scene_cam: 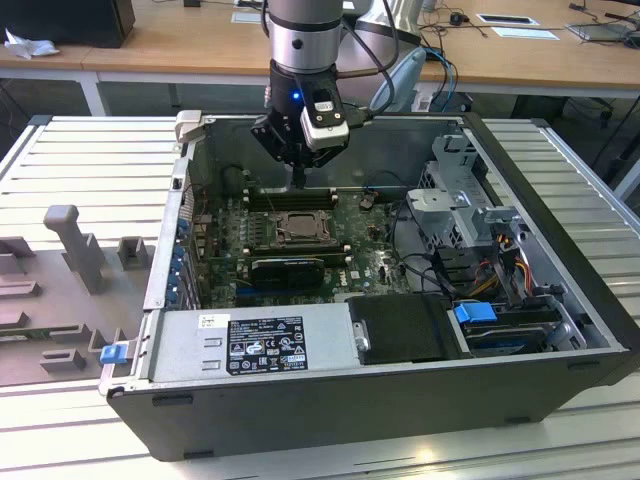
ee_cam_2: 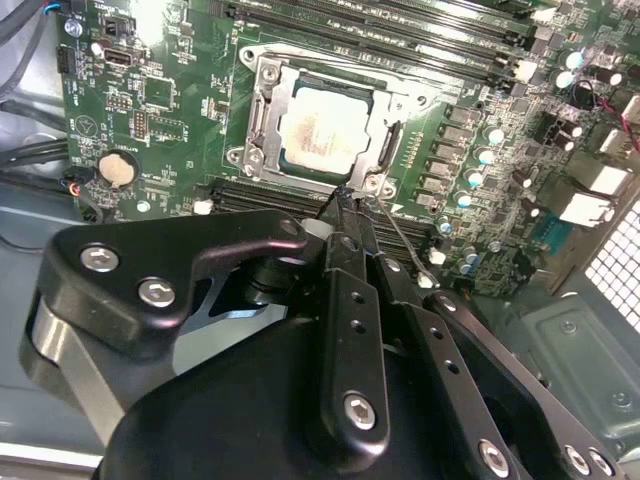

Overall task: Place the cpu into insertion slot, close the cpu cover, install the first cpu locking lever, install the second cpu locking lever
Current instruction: 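Install the first cpu locking lever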

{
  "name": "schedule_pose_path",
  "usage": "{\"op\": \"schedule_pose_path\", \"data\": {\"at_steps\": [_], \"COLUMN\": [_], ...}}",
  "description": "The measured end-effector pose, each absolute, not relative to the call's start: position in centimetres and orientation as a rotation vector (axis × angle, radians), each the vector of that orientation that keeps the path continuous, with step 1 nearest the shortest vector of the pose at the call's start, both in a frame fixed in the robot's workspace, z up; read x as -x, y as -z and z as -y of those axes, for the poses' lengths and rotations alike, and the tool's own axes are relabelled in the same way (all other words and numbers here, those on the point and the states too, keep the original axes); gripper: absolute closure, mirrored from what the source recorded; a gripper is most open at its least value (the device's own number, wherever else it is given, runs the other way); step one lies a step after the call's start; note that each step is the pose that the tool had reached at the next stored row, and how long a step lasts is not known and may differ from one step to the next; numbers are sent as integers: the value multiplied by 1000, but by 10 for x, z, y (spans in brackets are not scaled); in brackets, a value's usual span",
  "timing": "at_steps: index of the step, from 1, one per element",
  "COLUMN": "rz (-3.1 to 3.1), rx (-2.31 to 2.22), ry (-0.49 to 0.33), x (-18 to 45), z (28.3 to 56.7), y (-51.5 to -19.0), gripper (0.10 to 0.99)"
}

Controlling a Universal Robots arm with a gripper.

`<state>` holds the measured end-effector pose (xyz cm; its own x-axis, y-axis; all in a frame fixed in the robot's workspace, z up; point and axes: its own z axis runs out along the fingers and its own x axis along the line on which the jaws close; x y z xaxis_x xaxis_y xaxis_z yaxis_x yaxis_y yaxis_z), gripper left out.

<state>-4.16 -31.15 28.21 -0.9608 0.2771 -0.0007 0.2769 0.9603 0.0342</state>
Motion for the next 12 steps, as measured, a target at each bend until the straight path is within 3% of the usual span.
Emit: {"op": "schedule_pose_path", "data": {"at_steps": [12], "rz": [-3120], "rx": [-333], "ry": [-68], "x": [57], "z": [312], "y": [-276], "gripper": [980]}}
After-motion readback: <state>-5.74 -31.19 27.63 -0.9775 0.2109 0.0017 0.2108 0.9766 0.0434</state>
